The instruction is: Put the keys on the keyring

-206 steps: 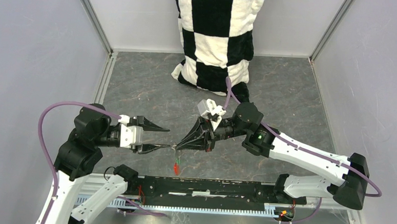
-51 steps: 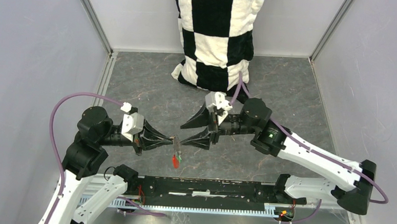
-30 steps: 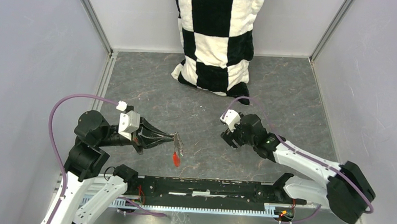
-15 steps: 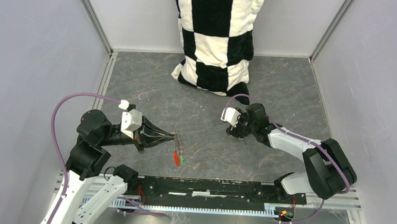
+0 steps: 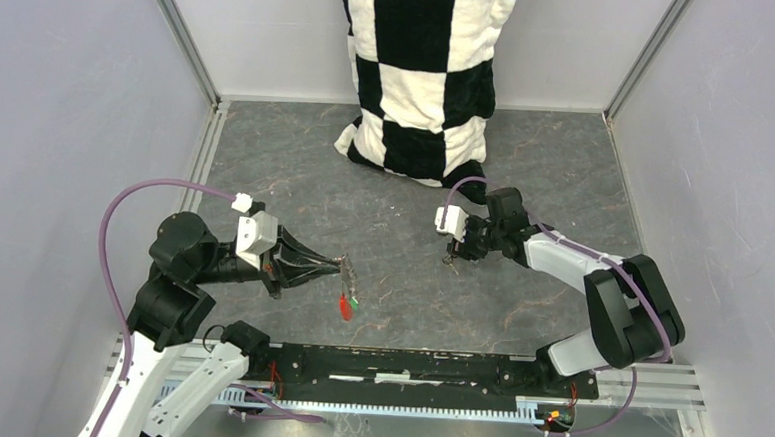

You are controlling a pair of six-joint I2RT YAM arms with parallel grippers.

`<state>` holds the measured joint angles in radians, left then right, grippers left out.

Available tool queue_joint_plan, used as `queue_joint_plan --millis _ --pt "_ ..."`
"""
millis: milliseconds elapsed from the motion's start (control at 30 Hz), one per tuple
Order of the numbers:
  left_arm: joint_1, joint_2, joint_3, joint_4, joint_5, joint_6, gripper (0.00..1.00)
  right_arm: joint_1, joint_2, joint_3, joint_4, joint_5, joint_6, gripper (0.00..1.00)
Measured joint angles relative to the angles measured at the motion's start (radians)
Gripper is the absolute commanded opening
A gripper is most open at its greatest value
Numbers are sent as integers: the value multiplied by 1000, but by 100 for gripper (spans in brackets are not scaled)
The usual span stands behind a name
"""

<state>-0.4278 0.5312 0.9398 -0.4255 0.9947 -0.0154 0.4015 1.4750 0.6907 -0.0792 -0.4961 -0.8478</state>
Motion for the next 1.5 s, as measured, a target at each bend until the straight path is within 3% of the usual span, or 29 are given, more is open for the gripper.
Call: queue_joint_plan --millis 267,933,1100,1267,1500 --pt "0 4 9 -11 -10 0 2 -7 29 14 -70 -25 -49 59" --pt "0 5 16 -42 -53 0 2 5 127 100 -163 -69 -85 34" --pt "0 5 16 -49 -60 2 2 12 138 113 -178 -72 -86 26" --pt "0 5 16 -53 -71 9 2 16 140 122 -178 -73 -84 2" --pt "0 5 16 -56 -78 10 2 16 144 130 -172 -85 -29 1"
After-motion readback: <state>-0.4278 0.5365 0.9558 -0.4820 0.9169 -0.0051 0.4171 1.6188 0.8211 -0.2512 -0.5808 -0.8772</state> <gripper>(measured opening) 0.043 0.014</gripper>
